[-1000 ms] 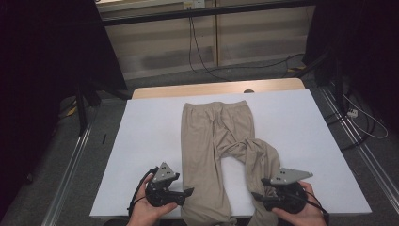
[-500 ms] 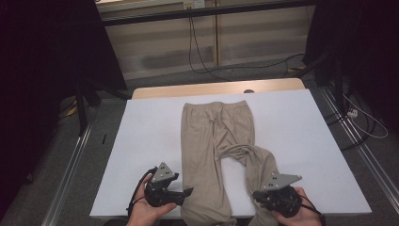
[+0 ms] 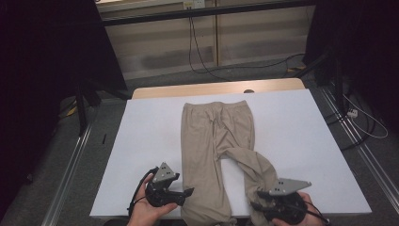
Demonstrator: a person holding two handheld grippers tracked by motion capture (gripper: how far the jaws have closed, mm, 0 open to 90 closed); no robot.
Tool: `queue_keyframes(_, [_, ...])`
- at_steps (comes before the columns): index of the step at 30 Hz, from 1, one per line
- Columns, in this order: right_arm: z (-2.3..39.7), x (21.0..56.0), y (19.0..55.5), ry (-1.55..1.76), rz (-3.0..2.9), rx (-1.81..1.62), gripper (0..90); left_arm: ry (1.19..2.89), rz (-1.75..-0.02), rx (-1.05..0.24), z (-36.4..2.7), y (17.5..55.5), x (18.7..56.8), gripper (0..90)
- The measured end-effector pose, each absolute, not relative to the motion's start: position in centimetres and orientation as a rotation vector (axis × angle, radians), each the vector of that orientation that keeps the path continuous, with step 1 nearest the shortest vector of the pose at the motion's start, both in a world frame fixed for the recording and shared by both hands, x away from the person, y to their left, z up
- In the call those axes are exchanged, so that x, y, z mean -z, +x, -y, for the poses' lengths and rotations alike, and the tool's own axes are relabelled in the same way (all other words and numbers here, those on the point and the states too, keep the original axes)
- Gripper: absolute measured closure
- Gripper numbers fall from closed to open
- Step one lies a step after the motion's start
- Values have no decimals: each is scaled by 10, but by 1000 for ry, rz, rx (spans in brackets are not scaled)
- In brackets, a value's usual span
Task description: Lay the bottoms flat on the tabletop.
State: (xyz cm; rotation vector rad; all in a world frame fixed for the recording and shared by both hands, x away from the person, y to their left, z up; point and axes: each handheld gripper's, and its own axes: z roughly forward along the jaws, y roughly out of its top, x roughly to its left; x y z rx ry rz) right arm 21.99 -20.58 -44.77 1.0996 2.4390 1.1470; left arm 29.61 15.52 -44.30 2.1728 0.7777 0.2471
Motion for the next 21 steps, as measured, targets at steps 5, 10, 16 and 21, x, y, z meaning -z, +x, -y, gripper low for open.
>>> queue_keyframes(5, [206,447,248,1151,-2394,-1145,446,2172,-775,-248,-156,296,443,264])
queue_keyframes(10, [197,446,238,1118,-2408,-1088,489,2172,-778,-244,-157,296,443,263])
queue_keyframes(16, [198,455,251,1178,-2410,-1025,664,2165,-771,-254,-153,294,443,263])
queue_keyframes(21, [188,457,234,1092,-2495,-1087,849,2157,-764,-253,-152,294,441,270])
